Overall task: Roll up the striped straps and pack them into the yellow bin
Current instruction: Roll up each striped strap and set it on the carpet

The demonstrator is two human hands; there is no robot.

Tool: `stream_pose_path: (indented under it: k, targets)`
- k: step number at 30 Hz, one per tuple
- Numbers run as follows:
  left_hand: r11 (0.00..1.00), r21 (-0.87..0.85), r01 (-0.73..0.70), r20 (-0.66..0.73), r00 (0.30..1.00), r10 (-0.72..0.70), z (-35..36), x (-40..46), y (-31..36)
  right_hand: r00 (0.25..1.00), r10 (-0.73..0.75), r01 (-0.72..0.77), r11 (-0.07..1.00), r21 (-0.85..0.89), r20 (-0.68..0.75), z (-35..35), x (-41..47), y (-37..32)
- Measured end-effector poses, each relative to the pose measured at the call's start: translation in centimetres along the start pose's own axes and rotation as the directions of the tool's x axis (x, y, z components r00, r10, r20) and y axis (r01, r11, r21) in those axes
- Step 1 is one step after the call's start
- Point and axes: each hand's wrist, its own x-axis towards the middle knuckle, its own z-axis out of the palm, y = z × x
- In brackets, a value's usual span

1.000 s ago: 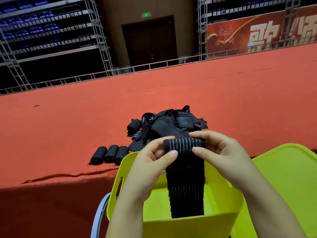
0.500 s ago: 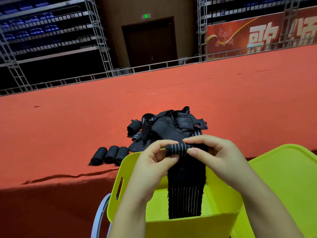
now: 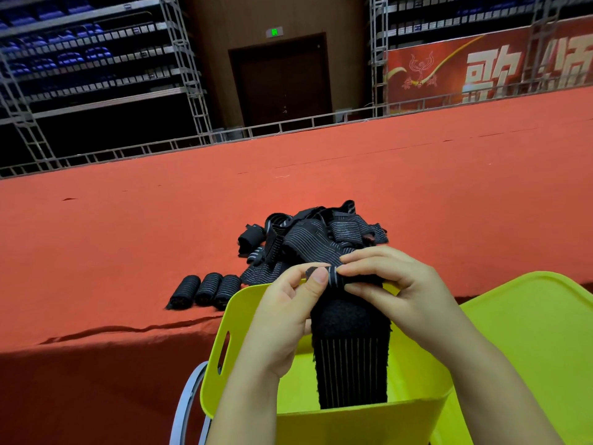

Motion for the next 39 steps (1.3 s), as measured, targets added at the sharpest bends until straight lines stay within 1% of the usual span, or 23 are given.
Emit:
stream_pose_path:
  k: [2,4,7,9,12,17,19,21,24,28,32,35,37,39]
  targets:
    - [1.000,-0.026,-0.015,0.002,1.000,0.015,-0.2,0.0,-0.1,0.995,0.094,-0.096,0.994,0.057,0.047,-0.1,-0.1,-0.2]
    - [0.999,-0.008,-0.036,0.008,0.999,0.036,-0.4,0.0,-0.1,0.983,0.168,-0.176,0.974,0.143,0.068,-0.2,-0.3,-0.3]
    - [0.997,0.036,-0.073,0.006,0.997,0.073,-0.5,0.0,-0.1,0.956,0.277,-0.293,0.910,0.293,0.095,-0.3,-0.5,-0.4]
    - [0.995,0.034,-0.088,0.000,0.996,0.088,-0.6,0.0,-0.1,0.937,0.335,-0.349,0.878,0.327,0.099,-0.3,-0.6,-0.3]
    - [0.993,0.033,-0.117,-0.002,0.993,0.117,-0.6,-0.1,-0.3,0.914,0.392,-0.401,0.835,0.377,0.104,-0.2,-0.7,-0.3]
    - [0.985,0.076,-0.152,-0.004,0.988,0.153,-0.7,0.2,-0.7,0.903,0.414,-0.423,0.818,0.389,0.112,-0.1,-1.0,-0.2]
    - [0.982,0.089,-0.168,0.002,0.986,0.168,-1.0,0.3,-0.9,0.906,0.404,-0.422,0.835,0.353,0.127,-0.2,-0.9,-0.1]
    - [0.980,0.105,-0.170,0.009,0.985,0.170,-1.1,0.4,-1.0,0.910,0.395,-0.415,0.868,0.272,0.127,-0.3,-0.9,-0.1]
    - [0.983,0.106,-0.149,0.016,0.989,0.148,-1.1,0.4,-1.1,0.924,0.374,-0.383,0.899,0.213,0.086,-0.5,-0.9,-0.2]
    - [0.996,0.061,-0.068,0.046,0.997,0.065,-1.1,0.3,-0.6,0.960,0.278,-0.273,0.937,0.219,0.006,-0.5,-0.9,-0.7]
    - [0.997,0.080,0.002,0.101,0.995,-0.010,-1.0,0.1,-0.9,0.976,0.209,-0.190,0.951,0.243,-0.056,-0.4,-0.6,-0.8]
    - [0.998,0.054,0.016,0.069,0.997,-0.020,-0.8,0.1,-1.1,0.978,0.179,-0.149,0.958,0.245,-0.105,-0.2,-0.5,-0.8]
    - [0.999,0.040,0.019,0.056,0.998,-0.022,-0.3,-0.1,-0.6,0.984,0.139,-0.111,0.967,0.231,-0.111,0.0,-0.5,-0.7]
    - [1.000,0.025,0.007,0.073,0.997,-0.009,0.0,-0.4,-0.3,0.989,0.104,-0.080,0.975,0.208,-0.108,0.2,-0.5,-0.5]
